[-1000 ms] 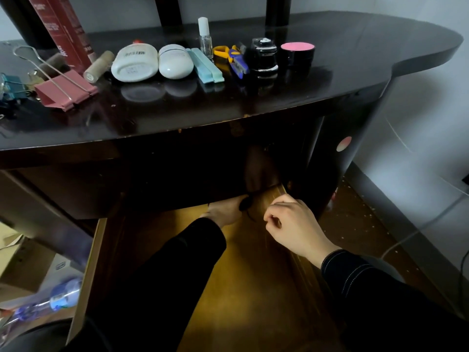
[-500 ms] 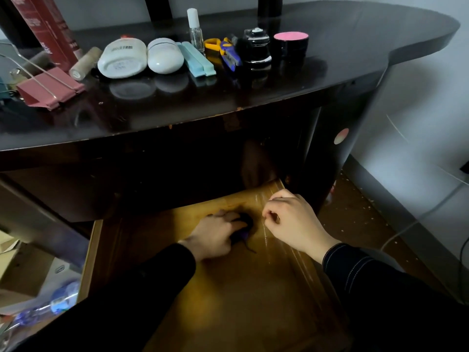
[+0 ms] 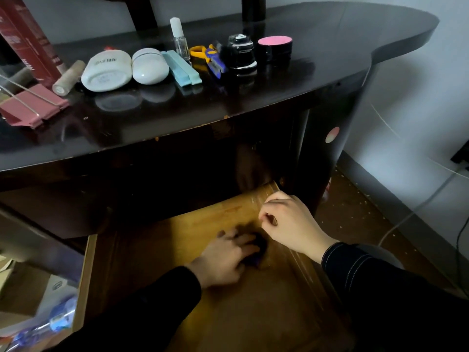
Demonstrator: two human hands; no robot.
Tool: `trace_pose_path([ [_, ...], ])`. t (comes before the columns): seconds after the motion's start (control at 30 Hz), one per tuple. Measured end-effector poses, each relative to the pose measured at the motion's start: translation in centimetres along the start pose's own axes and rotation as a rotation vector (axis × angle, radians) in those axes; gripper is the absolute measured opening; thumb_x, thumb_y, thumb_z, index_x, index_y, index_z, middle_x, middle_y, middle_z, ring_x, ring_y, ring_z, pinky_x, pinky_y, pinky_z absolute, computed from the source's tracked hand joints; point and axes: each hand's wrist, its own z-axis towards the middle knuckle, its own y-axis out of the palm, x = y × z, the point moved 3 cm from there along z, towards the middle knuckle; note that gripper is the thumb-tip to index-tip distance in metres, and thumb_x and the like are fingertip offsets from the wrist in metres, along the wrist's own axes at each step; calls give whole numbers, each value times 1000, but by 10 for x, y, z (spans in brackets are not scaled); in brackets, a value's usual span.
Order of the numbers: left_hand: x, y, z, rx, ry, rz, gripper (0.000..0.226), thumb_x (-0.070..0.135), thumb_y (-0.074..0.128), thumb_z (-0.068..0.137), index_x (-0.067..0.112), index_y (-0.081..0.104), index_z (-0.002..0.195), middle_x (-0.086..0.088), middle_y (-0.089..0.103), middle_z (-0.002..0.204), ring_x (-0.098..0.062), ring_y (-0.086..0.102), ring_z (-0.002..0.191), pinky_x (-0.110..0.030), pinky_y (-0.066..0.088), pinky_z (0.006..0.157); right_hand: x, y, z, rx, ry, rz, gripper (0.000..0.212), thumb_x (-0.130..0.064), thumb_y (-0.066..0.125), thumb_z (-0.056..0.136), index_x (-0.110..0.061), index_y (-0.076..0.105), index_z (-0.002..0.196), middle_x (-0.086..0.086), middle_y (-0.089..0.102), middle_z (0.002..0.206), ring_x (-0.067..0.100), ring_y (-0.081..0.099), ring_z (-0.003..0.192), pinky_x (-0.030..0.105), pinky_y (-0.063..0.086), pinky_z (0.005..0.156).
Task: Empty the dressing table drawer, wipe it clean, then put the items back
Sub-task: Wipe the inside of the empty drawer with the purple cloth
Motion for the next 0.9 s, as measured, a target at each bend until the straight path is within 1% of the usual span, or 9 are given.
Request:
trace_pose_path([
  [0.13, 1, 7, -15, -4, 90, 19, 59, 30, 48, 83, 38, 46, 141, 8, 43, 151, -24, 44, 120, -41, 48, 91, 1, 1, 0, 6, 3, 7, 14, -27, 62, 93, -23, 74, 96, -10, 62, 107, -7, 39, 98, 29, 36, 99],
  [0.3, -25, -9, 26, 94, -311, -60, 53, 37, 48, 92, 37, 46, 145, 8, 45, 147, -24, 43, 121, -35, 49, 94, 0, 0, -1, 22, -4, 5, 13, -25, 61, 93, -23, 74, 95, -9, 62, 106, -12, 24, 91, 24, 32, 92],
  [0.37, -15, -9, 32, 94, -333, -25, 57, 33, 49, 89, 35, 45, 145, 6, 44, 147, -26, 41, 122, -39, 45, 96, -1, 0, -1, 12, -6, -3, 14, -25, 60, 93, -23, 74, 95, -8, 62, 107, -10, 29, 92, 25, 33, 94],
  [0.5, 29, 6, 7, 41, -5, 6, 57, 33, 52, 85, 31, 47, 142, 5, 42, 147, -27, 41, 120, -43, 44, 94, 0, 0, 0, 7, 6, -7, 14, -25, 61, 93, -22, 74, 96, -9, 62, 106, -6, 36, 94, 27, 35, 97],
  [0.6, 60, 20, -24, 13, 268, 6, 52, 36, 53, 84, 32, 50, 135, 7, 46, 143, -22, 46, 105, -38, 47, 82, 1, 1, 0, 5, 2, -6, 14, -25, 61, 92, -22, 74, 95, -11, 62, 104, -6, 38, 96, 28, 36, 100],
  [0.67, 64, 25, -32, 6, 331, 16, 51, 37, 52, 85, 34, 49, 136, 8, 47, 142, -21, 47, 101, -34, 46, 75, 1, 2, -1, 19, 1, 5, 13, -25, 61, 92, -22, 74, 95, -11, 62, 104, -9, 30, 92, 26, 34, 97],
  [0.73, 51, 22, -25, 20, 262, 23, 53, 37, 51, 85, 34, 47, 138, 7, 46, 144, -23, 49, 108, -35, 48, 78, 1, 2, -1, 23, -1, 7, 14, -25, 62, 92, -23, 74, 96, -11, 61, 105, -10, 28, 91, 25, 33, 96],
  [0.83, 15, 6, 3, 83, -66, -41, 55, 37, 52, 87, 36, 47, 141, 7, 43, 148, -25, 44, 123, -40, 47, 94, 0, 1, 0, 31, 1, -5, 13, -25, 62, 92, -22, 74, 96, -10, 60, 106, -7, 33, 90, 25, 34, 95],
  [0.9, -3, -2, 20, 104, -253, -70, 55, 37, 51, 88, 38, 46, 143, 10, 42, 148, -24, 42, 121, -40, 45, 96, -2, -1, 1, 23, -7, -10, 13, -23, 61, 92, -22, 73, 96, -9, 62, 104, 0, 46, 97, 29, 39, 97],
])
